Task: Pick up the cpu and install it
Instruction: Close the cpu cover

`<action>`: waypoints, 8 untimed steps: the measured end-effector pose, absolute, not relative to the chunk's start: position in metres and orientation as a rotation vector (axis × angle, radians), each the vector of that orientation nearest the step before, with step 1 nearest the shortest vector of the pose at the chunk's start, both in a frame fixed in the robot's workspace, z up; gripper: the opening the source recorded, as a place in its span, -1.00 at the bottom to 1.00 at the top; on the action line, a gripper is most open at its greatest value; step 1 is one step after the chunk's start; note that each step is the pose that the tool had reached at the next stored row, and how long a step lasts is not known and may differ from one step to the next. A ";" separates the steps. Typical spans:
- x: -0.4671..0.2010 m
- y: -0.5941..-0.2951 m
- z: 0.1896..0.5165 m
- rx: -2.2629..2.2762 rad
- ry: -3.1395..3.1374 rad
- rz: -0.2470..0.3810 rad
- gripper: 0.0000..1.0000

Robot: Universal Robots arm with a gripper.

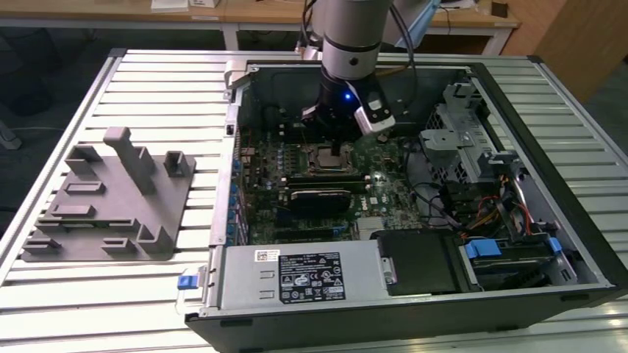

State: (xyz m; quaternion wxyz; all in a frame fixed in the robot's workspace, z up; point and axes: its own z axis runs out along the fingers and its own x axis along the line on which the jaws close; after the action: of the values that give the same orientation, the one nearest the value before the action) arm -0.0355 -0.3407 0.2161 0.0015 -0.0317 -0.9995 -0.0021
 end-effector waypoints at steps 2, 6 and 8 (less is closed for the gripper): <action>-0.039 -0.341 0.216 -0.100 -3.143 -0.007 -0.79; -0.043 -0.341 0.215 -0.100 -3.152 -0.008 -0.79; -0.045 -0.341 0.215 -0.100 -3.156 -0.008 -0.79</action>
State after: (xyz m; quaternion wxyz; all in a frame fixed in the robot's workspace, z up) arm -0.0445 -0.3407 0.2145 -0.0080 -0.0315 -0.9995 -0.0025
